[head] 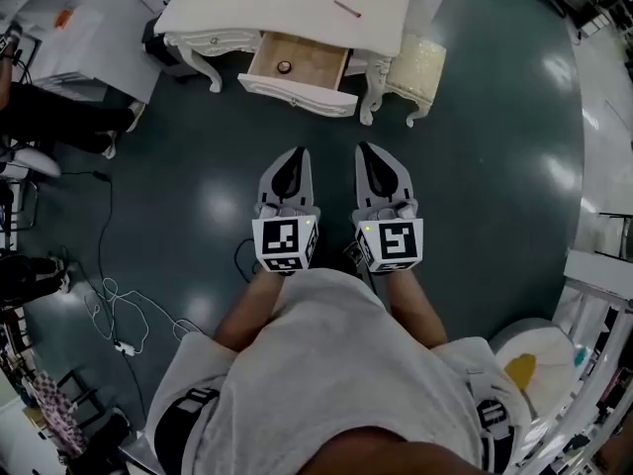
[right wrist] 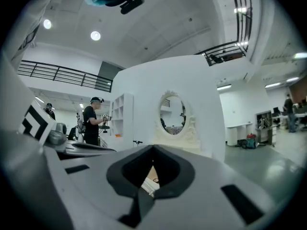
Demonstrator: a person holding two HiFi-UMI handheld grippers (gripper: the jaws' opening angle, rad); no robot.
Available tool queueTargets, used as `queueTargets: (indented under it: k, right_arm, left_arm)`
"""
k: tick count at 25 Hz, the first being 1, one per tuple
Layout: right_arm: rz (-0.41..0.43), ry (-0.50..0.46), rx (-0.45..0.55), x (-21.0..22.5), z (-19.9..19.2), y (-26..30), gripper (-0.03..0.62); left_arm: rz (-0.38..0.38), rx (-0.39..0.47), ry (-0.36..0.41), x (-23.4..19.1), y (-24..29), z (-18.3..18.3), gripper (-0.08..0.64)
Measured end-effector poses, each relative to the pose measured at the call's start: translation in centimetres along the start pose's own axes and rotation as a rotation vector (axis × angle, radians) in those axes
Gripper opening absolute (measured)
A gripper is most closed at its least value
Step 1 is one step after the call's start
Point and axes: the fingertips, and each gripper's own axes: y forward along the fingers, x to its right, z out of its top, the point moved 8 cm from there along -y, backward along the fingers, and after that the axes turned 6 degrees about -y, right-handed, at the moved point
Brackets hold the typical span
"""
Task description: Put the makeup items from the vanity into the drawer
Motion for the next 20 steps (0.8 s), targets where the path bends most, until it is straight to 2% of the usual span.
queueTargets:
  k: [10,16,20]
  right_arm:
    - [0.033,-0.028,-0.124,-1.1,-0.5,11.6,0.015]
    - [0.035,-0.087,-0.129,-2.3,0.7,16.1,0.015]
    - [0.034,-0.086,-0.153,-1.1,0.5,18.4,0.015]
  left_arm:
    - [-0.017,0.009,-0.048,-10.5,7.4,1.6,0.006]
    - [-0.077,0.023,-0.05,-12.6,10.5,2.7,0.006]
    - [-0.08,0.01,-0.066,-13.8,13.2,2.9,0.006]
